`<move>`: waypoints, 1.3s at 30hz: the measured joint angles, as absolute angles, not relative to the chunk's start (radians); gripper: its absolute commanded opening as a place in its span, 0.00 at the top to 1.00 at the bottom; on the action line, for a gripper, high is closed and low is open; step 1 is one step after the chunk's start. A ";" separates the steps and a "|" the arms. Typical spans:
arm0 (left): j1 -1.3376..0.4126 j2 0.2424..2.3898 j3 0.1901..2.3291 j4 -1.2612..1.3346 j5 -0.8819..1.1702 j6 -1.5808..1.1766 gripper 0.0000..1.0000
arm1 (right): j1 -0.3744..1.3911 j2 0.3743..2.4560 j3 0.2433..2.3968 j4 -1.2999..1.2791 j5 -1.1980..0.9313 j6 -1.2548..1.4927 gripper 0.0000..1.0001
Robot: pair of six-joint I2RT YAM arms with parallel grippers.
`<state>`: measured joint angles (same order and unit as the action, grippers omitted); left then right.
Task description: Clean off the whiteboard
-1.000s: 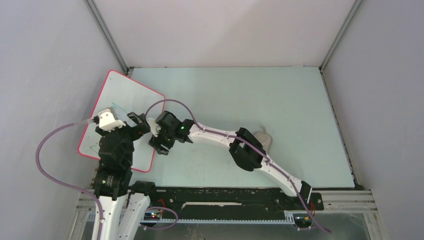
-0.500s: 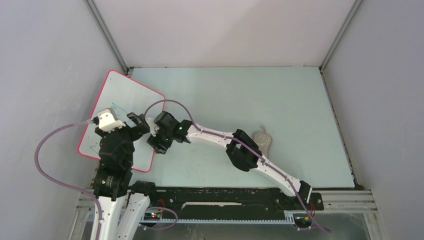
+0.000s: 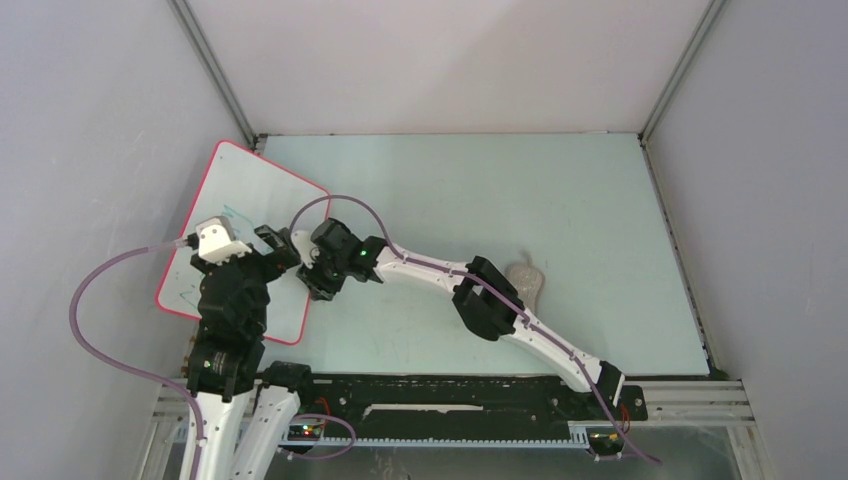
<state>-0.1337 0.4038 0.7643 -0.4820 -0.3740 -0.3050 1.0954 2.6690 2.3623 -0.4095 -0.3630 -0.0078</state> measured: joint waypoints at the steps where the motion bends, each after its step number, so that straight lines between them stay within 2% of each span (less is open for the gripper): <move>1: -0.134 0.404 0.764 -0.482 -0.376 -0.305 0.01 | 1.095 2.669 2.362 -0.409 -0.363 -0.008 0.61; 12: -0.133 0.404 0.764 -0.482 -0.382 -0.305 0.02 | 1.098 2.669 2.360 -0.402 -0.359 -0.016 0.67; 19: -0.133 0.404 0.764 -0.482 -0.382 -0.305 0.02 | 1.099 2.669 2.360 -0.396 -0.352 -0.021 0.85; 26: -0.133 0.404 0.764 -0.482 -0.382 -0.305 0.02 | 1.107 2.646 2.302 -0.348 -0.310 -0.034 0.99; 33: -0.133 0.413 0.764 -0.482 -0.381 -0.305 0.02 | 1.114 2.622 2.259 -0.318 -0.274 -0.034 1.00; 39: -0.133 0.413 0.764 -0.482 -0.381 -0.305 0.02 | 1.126 2.527 2.072 -0.211 -0.174 -0.028 1.00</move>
